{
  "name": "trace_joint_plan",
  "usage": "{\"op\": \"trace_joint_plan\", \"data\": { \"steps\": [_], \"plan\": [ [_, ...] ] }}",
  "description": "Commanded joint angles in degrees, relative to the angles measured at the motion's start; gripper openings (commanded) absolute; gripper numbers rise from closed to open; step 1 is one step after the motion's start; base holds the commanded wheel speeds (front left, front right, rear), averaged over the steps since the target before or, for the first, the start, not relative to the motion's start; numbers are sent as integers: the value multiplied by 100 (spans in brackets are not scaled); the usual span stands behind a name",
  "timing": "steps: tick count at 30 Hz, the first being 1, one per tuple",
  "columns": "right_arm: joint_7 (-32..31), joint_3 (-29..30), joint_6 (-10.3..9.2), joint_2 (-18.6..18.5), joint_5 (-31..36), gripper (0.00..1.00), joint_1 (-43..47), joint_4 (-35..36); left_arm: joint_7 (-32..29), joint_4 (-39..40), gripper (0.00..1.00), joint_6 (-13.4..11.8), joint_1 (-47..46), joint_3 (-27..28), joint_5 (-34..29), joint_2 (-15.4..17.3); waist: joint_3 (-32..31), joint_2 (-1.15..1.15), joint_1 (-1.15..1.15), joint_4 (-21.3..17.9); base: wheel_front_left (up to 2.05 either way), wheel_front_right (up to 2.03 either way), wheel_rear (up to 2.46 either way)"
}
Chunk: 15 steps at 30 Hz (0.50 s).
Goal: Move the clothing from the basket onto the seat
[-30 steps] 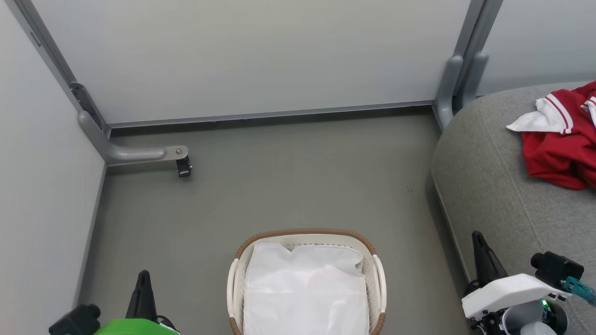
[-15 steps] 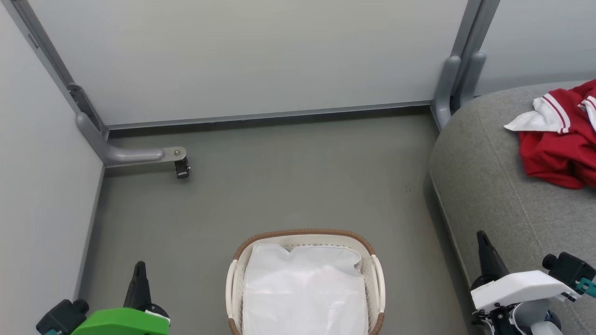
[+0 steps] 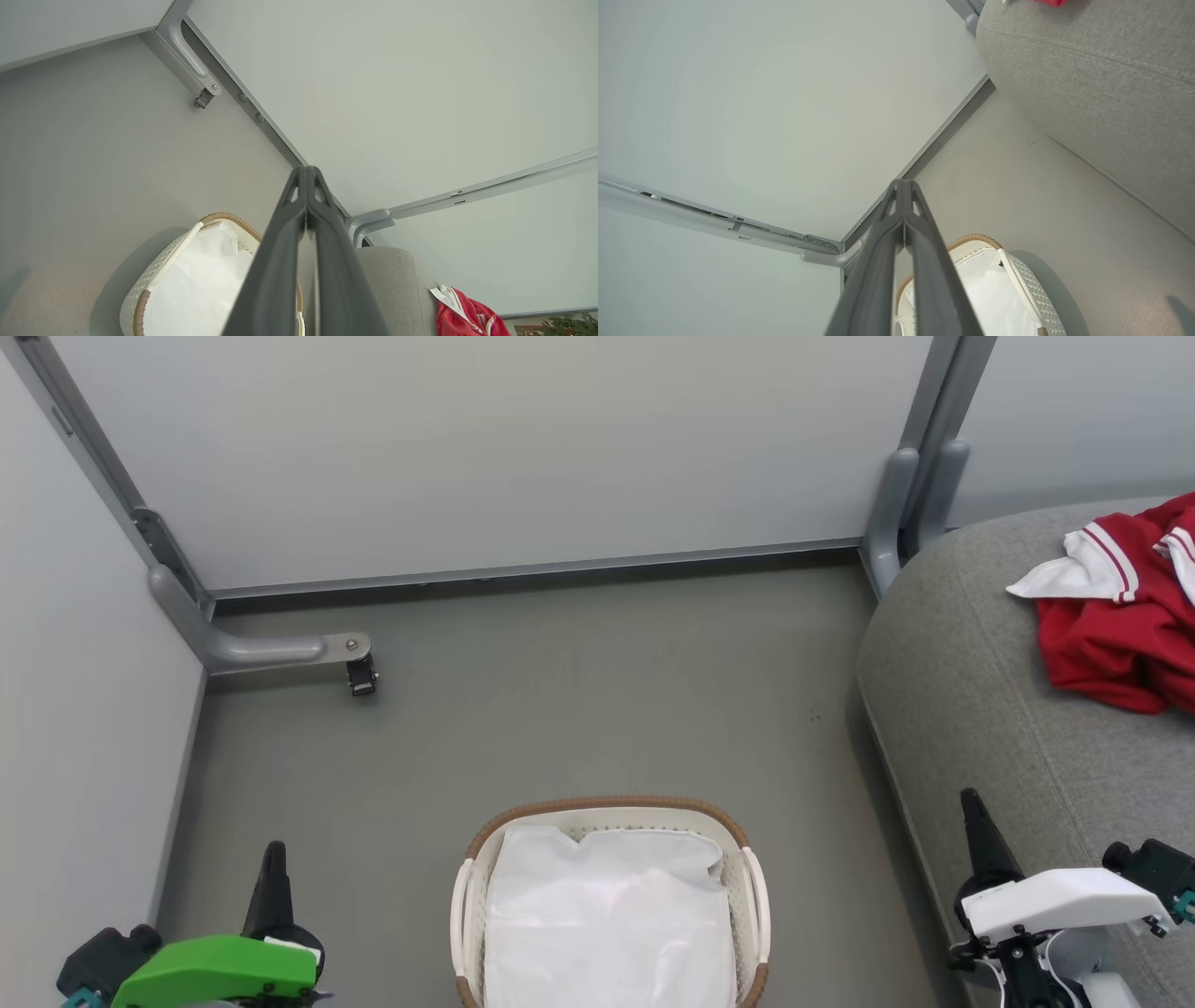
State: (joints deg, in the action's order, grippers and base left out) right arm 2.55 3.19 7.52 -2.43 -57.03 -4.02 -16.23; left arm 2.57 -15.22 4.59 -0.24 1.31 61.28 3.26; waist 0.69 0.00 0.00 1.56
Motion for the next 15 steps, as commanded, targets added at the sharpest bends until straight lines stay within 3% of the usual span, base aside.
{"op": "trace_joint_plan", "data": {
  "steps": [1, 15],
  "plan": [
    [-41, 35, -2, -36, -185, 0, -103, 89, -37, 63, 0, 39, -167, 38, 182, 20, -1, 0, 0, -3, 0, 0, 0],
    [-260, 113, -3, -41, -1024, 0, -151, 127, -260, 82, 0, 106, -287, 170, 916, 5, -11, 0, 0, -34, 0, 0, 0]
  ]
}}
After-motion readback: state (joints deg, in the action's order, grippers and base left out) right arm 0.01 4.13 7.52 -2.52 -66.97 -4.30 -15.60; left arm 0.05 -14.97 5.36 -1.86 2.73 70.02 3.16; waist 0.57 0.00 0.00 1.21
